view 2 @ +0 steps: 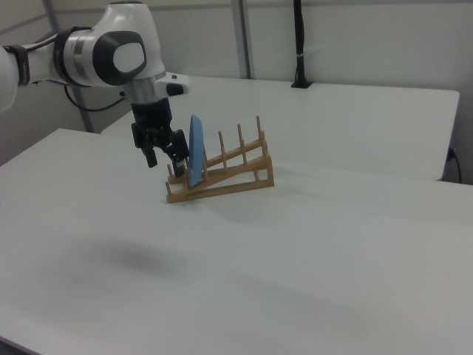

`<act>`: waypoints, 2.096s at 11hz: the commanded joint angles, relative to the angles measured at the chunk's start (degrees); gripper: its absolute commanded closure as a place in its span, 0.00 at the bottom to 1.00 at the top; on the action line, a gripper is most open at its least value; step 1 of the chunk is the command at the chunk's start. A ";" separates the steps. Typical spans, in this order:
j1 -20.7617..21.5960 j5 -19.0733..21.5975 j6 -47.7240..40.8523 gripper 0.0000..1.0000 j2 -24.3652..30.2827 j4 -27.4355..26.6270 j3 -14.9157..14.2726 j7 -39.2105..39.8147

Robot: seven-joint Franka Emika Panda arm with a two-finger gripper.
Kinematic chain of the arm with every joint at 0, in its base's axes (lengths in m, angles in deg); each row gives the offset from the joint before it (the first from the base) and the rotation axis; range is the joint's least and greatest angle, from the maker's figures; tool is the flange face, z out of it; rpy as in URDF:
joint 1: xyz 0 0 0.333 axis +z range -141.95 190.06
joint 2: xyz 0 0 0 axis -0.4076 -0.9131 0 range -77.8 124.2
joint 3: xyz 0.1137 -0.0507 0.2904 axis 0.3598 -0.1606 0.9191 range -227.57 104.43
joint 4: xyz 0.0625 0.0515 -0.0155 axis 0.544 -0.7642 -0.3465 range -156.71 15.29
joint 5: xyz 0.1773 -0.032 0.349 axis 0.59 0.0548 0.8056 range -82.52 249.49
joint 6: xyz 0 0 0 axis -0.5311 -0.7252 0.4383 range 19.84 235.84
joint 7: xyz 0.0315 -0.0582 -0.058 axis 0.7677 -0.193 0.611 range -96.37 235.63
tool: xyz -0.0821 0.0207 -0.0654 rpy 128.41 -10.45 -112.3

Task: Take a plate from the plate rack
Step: 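Move the open gripper toward the blue plate in the wooden rack, then lower the open gripper onto the rim of the blue plate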

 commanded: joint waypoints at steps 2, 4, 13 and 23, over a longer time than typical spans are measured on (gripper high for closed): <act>0.08 -0.86 -0.02 0.00 -0.14 0.70 0.14 1.17; -0.19 -1.91 3.91 0.00 -0.23 0.79 0.14 1.27; 5.61 -19.37 21.76 0.18 -6.35 7.01 0.93 -0.13; 9.83 -39.89 28.19 0.35 -18.06 14.15 1.64 -12.27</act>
